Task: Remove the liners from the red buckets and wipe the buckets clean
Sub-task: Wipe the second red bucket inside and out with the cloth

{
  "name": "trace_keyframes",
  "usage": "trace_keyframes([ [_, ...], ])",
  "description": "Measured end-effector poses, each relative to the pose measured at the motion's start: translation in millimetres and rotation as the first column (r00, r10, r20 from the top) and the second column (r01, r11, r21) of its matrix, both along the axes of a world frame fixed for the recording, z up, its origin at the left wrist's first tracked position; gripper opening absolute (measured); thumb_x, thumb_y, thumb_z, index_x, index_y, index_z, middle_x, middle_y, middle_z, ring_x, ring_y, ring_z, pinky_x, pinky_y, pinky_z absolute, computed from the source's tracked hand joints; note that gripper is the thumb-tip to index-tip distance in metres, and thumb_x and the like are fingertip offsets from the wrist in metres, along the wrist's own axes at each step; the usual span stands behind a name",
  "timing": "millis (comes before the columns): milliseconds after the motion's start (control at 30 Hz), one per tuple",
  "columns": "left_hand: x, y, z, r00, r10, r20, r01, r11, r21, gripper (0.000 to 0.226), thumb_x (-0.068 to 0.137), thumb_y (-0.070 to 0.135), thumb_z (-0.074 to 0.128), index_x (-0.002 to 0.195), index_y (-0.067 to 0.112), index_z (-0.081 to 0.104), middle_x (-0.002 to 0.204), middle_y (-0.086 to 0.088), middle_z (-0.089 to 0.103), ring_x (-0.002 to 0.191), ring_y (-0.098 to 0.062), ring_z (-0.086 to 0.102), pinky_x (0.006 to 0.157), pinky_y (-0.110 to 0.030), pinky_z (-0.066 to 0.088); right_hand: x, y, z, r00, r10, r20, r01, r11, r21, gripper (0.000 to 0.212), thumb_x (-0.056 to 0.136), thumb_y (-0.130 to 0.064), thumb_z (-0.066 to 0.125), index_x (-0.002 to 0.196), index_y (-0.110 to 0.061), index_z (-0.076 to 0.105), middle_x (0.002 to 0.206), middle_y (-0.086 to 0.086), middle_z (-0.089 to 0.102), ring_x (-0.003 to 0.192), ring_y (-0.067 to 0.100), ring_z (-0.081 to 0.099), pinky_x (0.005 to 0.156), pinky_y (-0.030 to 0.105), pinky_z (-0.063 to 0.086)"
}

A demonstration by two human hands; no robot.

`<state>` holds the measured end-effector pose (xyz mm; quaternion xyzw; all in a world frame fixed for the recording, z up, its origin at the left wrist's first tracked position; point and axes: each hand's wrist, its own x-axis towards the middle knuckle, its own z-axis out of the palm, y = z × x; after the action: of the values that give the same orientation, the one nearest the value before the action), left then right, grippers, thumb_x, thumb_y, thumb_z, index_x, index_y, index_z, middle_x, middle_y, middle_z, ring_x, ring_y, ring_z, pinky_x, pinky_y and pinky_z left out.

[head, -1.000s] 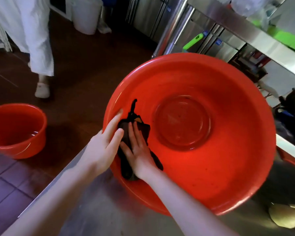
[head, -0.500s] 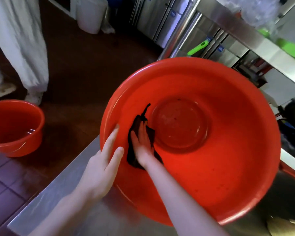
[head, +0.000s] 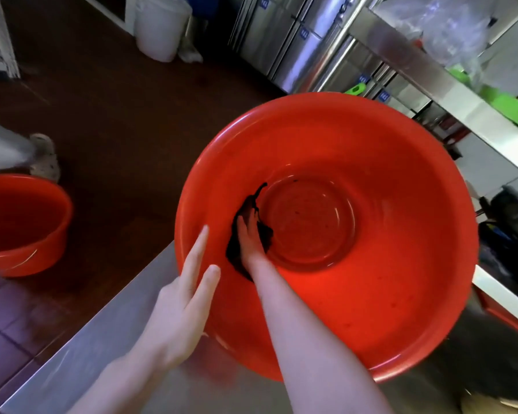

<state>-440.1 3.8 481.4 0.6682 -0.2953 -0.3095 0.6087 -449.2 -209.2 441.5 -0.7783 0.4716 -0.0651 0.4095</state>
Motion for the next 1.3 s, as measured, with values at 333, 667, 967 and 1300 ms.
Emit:
trace_keyframes([
  [333, 10.2, -10.9, 16.2, 0.996, 0.005, -0.086, -0.004, 1.0, 0.013, 0.05, 0.085, 0.068, 0.033, 0.124, 0.084, 0.006, 0.121, 0.014, 0.048, 0.085, -0.002, 0.059, 0.051, -0.026, 0.058, 24.4, 61.6, 42.9, 0.913, 0.225, 0.34, -0.152, 0.962, -0.228, 0.062, 0.098, -0.05, 0.035, 0.144, -0.048, -0.008, 0.16, -0.017, -0.01, 0.146, -0.002, -0.011, 0.122, 0.031, -0.002],
  [667, 61.3, -18.6, 37.8, 0.992, -0.021, 0.121, 0.024, 1.0, -0.017, 0.055, 0.083, 0.071, 0.044, 0.133, 0.073, 0.023, 0.119, 0.01, 0.059, 0.098, -0.013, 0.067, 0.086, -0.033, 0.055, 4.4, 7.9, 24.0, 0.997, 0.053, 0.061, -0.056, 0.997, 0.049, 0.063, 0.104, -0.039, 0.035, 0.156, -0.022, 0.002, 0.164, -0.001, -0.001, 0.15, 0.013, 0.002, 0.123, 0.039, 0.009],
  [967, 122.8, -66.6, 70.8, 0.743, -0.169, 0.647, 0.102, 0.985, 0.14, 0.071, 0.098, 0.025, 0.048, 0.144, 0.058, 0.006, 0.125, 0.001, 0.034, 0.078, -0.013, 0.054, 0.063, -0.022, 0.045, -9.6, 11.9, 31.0, 0.998, 0.043, 0.054, -0.049, 0.99, 0.131, 0.06, 0.106, -0.025, 0.036, 0.155, -0.015, 0.003, 0.163, 0.007, -0.005, 0.151, 0.019, -0.002, 0.123, 0.035, 0.003],
  [1300, 115.9, -64.6, 61.9, 0.779, -0.115, 0.616, 0.093, 0.993, 0.067, 0.069, 0.098, 0.023, 0.044, 0.145, 0.059, 0.006, 0.127, 0.0, 0.036, 0.08, -0.024, 0.058, 0.073, -0.029, 0.044, 33.4, 38.8, 45.3, 0.875, 0.141, 0.464, -0.075, 0.985, -0.157, 0.068, 0.101, -0.044, 0.038, 0.156, -0.028, 0.001, 0.164, -0.01, -0.004, 0.148, -0.001, -0.006, 0.123, 0.035, 0.003],
])
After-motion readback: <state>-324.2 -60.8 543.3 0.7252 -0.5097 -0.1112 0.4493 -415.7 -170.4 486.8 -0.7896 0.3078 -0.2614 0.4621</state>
